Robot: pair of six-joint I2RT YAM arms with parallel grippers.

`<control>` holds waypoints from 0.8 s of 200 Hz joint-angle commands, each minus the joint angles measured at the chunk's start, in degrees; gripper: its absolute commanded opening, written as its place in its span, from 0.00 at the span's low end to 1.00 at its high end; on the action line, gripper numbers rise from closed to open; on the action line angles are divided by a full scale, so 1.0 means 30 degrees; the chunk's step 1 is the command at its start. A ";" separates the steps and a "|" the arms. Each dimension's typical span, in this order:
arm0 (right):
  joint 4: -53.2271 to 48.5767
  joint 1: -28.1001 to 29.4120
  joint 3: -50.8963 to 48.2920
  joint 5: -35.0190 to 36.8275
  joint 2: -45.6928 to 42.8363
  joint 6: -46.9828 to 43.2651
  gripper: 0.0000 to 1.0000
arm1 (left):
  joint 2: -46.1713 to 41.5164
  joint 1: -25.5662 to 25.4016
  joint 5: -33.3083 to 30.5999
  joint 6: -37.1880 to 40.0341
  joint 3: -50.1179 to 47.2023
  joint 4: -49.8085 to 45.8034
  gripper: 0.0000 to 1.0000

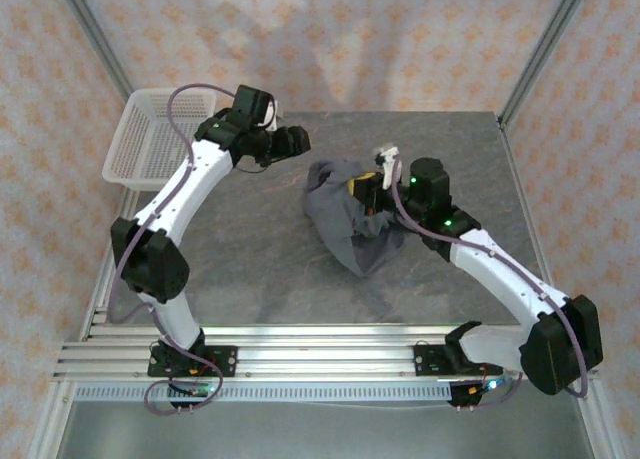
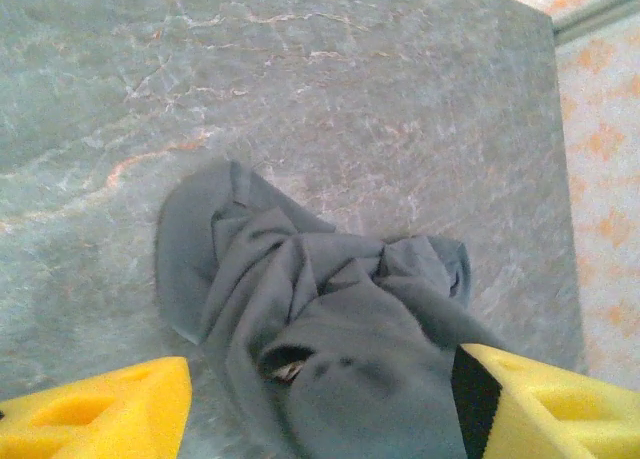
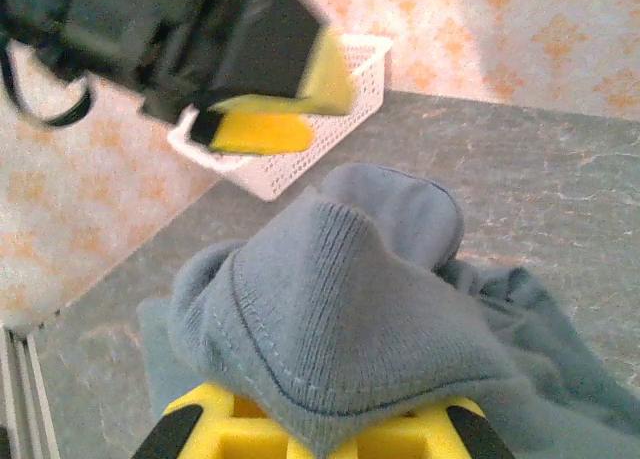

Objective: Fold the inside-out t-shirt

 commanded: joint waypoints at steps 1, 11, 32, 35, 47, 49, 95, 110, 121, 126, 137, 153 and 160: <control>0.2816 -0.1593 0.0258 -0.3814 0.0243 0.2553 0.00 | -0.2727 -0.0131 0.1196 0.2978 -0.2297 0.1890 0.71; 0.3018 -0.2196 0.0631 -0.4807 0.0584 0.3156 0.00 | -0.3340 -0.0131 0.2981 0.3343 -0.3800 0.3143 0.71; 0.3424 -0.2768 0.1455 -0.6022 0.1517 0.4282 0.00 | -0.3617 -0.0258 0.7579 0.3077 -0.6131 0.6043 0.71; 0.3471 -0.2771 0.1524 -0.6109 0.1624 0.4366 0.00 | -0.3558 -0.0297 0.7796 0.2969 -0.6300 0.6233 0.71; 0.4079 -0.2773 0.1636 -0.6421 0.2150 0.4988 0.00 | -0.3022 -0.0573 0.7469 0.2678 -0.6644 0.6578 0.72; 0.4197 -0.2772 0.1638 -0.6490 0.2249 0.5106 0.01 | -0.2883 -0.0637 0.7325 0.2609 -0.6624 0.6591 0.72; 0.1084 -0.2771 0.1651 -0.1880 0.2544 0.4732 0.09 | 0.0499 -0.2581 0.8266 -0.3417 -0.5845 1.4375 0.38; -0.2286 -0.2939 0.1990 0.3981 0.2232 0.4392 0.20 | 0.1021 -0.4281 0.9086 -0.3803 -0.4938 1.5224 0.01; -0.3367 -0.3390 0.1902 0.5924 0.2175 0.4630 0.34 | 0.1347 -0.5843 0.9003 -0.1634 -0.3664 1.2538 0.00; -0.3779 -0.3580 0.1847 0.6162 0.2229 0.4773 0.44 | 0.1545 -0.6534 0.8706 -0.0235 -0.3087 1.0965 0.00; -0.4880 -0.4069 0.1928 0.6489 0.2358 0.4827 0.56 | 0.2188 -0.7881 0.7461 0.2044 -0.2155 0.7838 0.00; -0.6943 -0.4570 0.2258 0.8477 0.2380 0.5459 0.61 | 0.3221 -0.8744 0.6074 0.2550 -0.2270 0.6404 0.07; -0.7588 -0.4922 0.2365 0.9074 0.2396 0.6045 0.63 | 0.3909 -0.8844 0.6188 0.2504 -0.2501 0.6517 0.16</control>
